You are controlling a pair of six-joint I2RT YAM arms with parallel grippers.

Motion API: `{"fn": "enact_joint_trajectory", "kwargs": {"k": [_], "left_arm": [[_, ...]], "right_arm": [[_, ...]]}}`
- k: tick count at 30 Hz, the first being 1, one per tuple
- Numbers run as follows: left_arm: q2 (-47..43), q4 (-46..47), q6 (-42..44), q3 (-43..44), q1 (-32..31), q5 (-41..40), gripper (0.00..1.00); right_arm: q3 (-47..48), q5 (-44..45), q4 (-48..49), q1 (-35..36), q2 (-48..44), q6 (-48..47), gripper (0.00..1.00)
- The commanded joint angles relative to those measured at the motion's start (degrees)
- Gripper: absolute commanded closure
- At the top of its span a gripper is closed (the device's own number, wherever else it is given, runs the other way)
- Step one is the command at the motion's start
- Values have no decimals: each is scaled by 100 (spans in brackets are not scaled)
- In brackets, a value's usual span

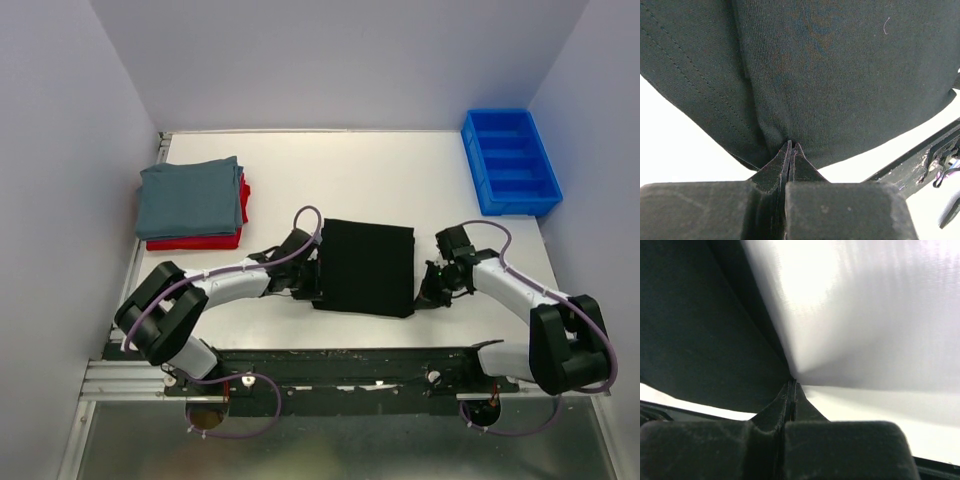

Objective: Fold and stack the t-shirts
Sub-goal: Smooth out wrinkles on the folded tshirt, then put the neatly folded tshirt into the corner of the board with both arms

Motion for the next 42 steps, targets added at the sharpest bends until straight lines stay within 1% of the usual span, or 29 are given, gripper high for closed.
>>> {"fn": "enact_joint_trajectory", "kwargs": {"k": [1, 3, 6, 7, 8, 9, 10, 11, 12, 13, 14, 16, 17, 18, 22, 26, 32, 41, 42], "left_arm": [[57, -366, 124, -68, -13, -355, 100], [-302, -541, 185, 64, -21, -477, 100], [-935, -814, 343, 257, -4, -863, 84], [-1103, -849, 422, 310, 5, -1047, 79], [-1235, -850, 528, 380, 66, -1197, 75], [-1314, -832, 598, 450, 171, -1338, 69], [-1350, -754, 660, 521, 276, -1365, 61], [-1403, -623, 704, 556, 408, -1409, 54], [-1429, -412, 731, 565, 548, -1436, 45], [-1447, -202, 757, 557, 680, -1410, 38], [-1456, 79, 757, 513, 821, -1392, 30], [-1377, 694, 757, 408, 1128, -1252, 24], [-1238, 906, 757, 390, 1260, -1060, 24], [-1114, 1195, 749, 389, 1349, -1041, 23], [-386, 1540, 897, 652, 1516, -909, 23], [282, 2006, 889, 855, 1578, -655, 23], [1162, 2630, 555, 1084, 1587, 5, 26], [1822, 2719, 467, 1417, 1596, 199, 33], [1892, 2710, 476, 1453, 1596, 208, 35]], "right_arm": [[223, 518, -516, 39, -80, 13, 99], [442, 684, -656, 39, -431, -66, 99], [671, 851, -683, 30, -985, -128, 99], [732, 922, -640, 30, -1143, -119, 98], [768, 966, -578, 30, -1275, -84, 93], [785, 992, -464, 30, -1407, -49, 77], [777, 1010, -281, 22, -1530, -31, 55], [759, 1028, -96, 22, -1609, 12, 41], [759, 1097, 80, 13, -1680, 56, 33], [751, 1159, 273, 4, -1724, 100, 27], [707, 1160, 545, 4, -1750, 127, 26], [671, 1151, 985, -14, -1646, 215, 26], [671, 1142, 1170, -31, -1523, 250, 26], [689, 1064, 1319, -57, -1374, 276, 26], [865, 923, 1741, -171, -627, 399, 27], [961, 817, 2269, -277, -30, 505, 27], [1330, 922, 2384, -514, 744, 488, 30], [1647, 712, 2569, -690, 1720, 531, 34], [1673, 703, 2578, -690, 1817, 558, 34]]}}
